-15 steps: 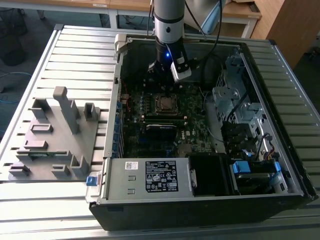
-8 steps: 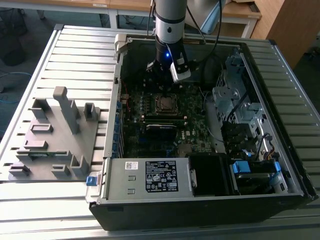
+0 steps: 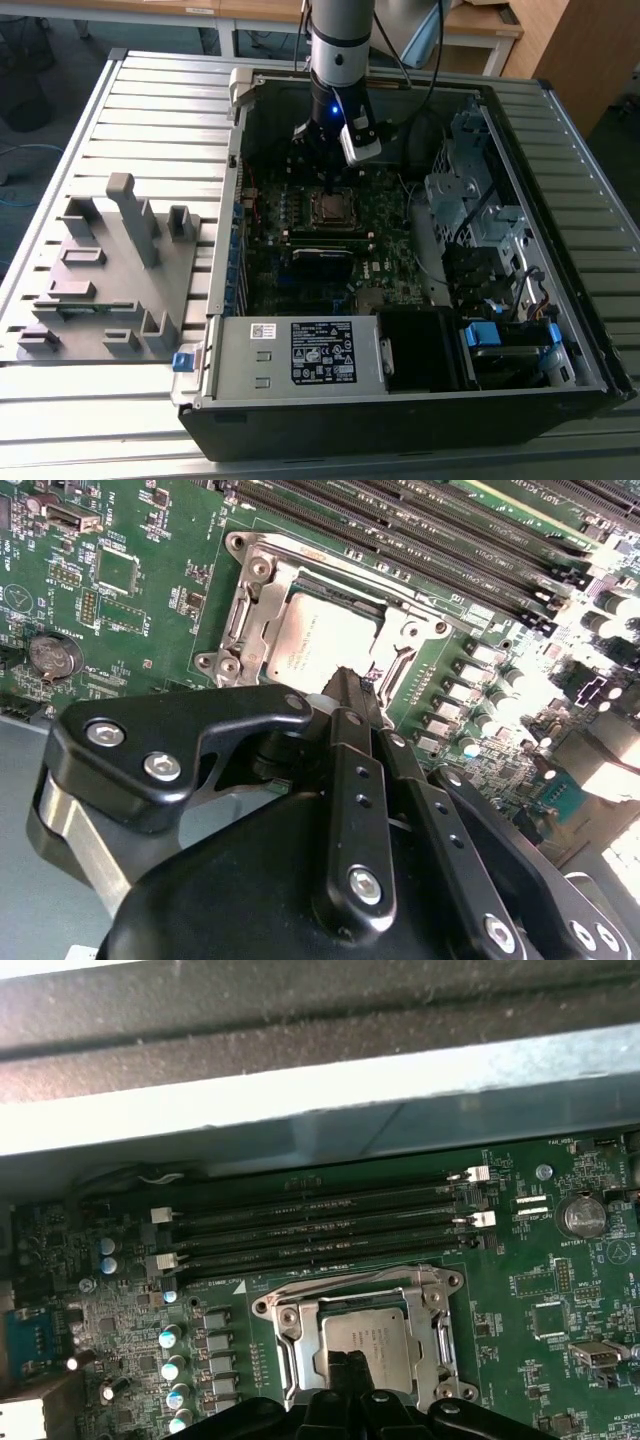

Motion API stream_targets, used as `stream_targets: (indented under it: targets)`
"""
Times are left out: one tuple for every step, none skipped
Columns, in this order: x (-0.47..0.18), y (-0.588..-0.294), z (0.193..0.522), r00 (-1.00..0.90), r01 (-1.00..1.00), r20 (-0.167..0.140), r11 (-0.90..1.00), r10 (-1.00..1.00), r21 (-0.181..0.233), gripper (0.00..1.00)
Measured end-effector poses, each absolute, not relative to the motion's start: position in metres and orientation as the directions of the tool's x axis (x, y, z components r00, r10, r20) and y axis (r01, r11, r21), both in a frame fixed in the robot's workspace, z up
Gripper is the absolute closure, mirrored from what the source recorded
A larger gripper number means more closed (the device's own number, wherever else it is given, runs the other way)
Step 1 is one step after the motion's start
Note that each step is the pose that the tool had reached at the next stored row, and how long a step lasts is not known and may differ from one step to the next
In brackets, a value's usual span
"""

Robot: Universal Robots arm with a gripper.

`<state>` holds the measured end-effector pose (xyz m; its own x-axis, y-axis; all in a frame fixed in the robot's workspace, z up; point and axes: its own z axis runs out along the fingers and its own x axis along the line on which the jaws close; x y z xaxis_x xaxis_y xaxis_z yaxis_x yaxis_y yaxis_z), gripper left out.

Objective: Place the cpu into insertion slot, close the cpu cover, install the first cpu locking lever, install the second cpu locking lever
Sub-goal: 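Install the second cpu locking lever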

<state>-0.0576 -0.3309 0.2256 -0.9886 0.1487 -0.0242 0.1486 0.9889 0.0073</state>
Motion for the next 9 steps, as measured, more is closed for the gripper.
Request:
stream_targets:
  targets:
    - [-0.0575, -0.3309, 0.2255, -0.989, 0.148, -0.024, 0.989, 0.148, 0.008, 0.9]
    - [-0.0574, -0.3309, 0.2255, -0.989, 0.147, -0.024, 0.989, 0.147, 0.008, 0.9]
    - [-0.0572, -0.3309, 0.2255, -0.989, 0.146, -0.024, 0.989, 0.146, 0.008, 0.9]
    - [-0.057, -0.3309, 0.2255, -0.989, 0.143, -0.024, 0.99, 0.143, 0.008, 0.9]
    - [-0.0569, -0.3309, 0.2255, -0.99, 0.14, -0.024, 0.99, 0.14, 0.008, 0.9]
    - [-0.0568, -0.3309, 0.2255, -0.99, 0.137, -0.024, 0.991, 0.137, 0.008, 0.9]
    - [-0.0568, -0.3309, 0.2255, -0.991, 0.135, -0.024, 0.991, 0.135, 0.008, 0.9]
    - [-0.0568, -0.3309, 0.2255, -0.991, 0.135, -0.024, 0.991, 0.135, 0.008, 0.9]
    - [-0.0568, -0.3309, 0.2255, -0.991, 0.134, -0.024, 0.991, 0.135, 0.008, 0.9]
